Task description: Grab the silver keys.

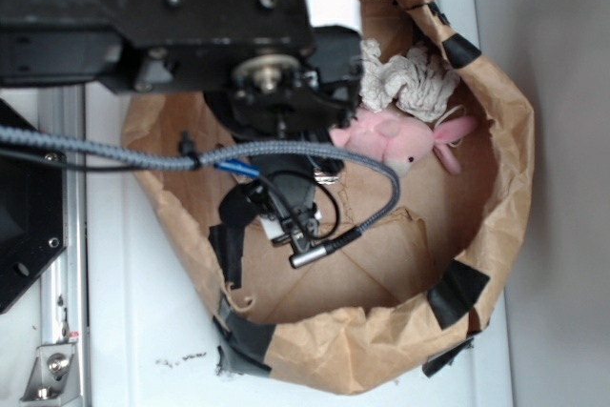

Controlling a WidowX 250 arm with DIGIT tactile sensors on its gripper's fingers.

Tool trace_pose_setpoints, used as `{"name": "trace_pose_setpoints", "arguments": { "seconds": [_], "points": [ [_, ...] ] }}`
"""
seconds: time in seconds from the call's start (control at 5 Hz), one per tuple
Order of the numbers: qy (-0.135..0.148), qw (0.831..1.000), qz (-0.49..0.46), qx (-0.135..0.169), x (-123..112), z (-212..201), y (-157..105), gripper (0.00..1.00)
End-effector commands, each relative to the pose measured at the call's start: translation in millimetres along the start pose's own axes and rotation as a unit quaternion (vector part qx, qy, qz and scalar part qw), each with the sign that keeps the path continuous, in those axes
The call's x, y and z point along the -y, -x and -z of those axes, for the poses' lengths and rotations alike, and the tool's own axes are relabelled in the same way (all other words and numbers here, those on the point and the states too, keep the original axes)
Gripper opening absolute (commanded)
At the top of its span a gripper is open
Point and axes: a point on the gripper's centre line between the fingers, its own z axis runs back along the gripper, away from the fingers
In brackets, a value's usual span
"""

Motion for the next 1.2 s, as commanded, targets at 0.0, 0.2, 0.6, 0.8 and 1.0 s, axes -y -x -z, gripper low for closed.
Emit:
{"name": "trace_pose_setpoints", "arguments": {
  "seconds": [0.0,0.2,0.6,0.8,1.0],
  "points": [
    [0.008,0.998,-0.005,0.061,-10.5,17.3,-14.3,1.0],
    [0.017,0.998,0.013,0.052,-11.0,45.4,-22.5,1.0],
    [0.011,0.999,0.034,0.023,-14.7,53.7,-19.5,1.0],
    [0.019,0.999,0.042,0.018,-15.2,45.2,-16.6,1.0],
    [0.021,0.999,0.046,0.018,-10.8,44.1,-11.0,1.0]
  ]
}}
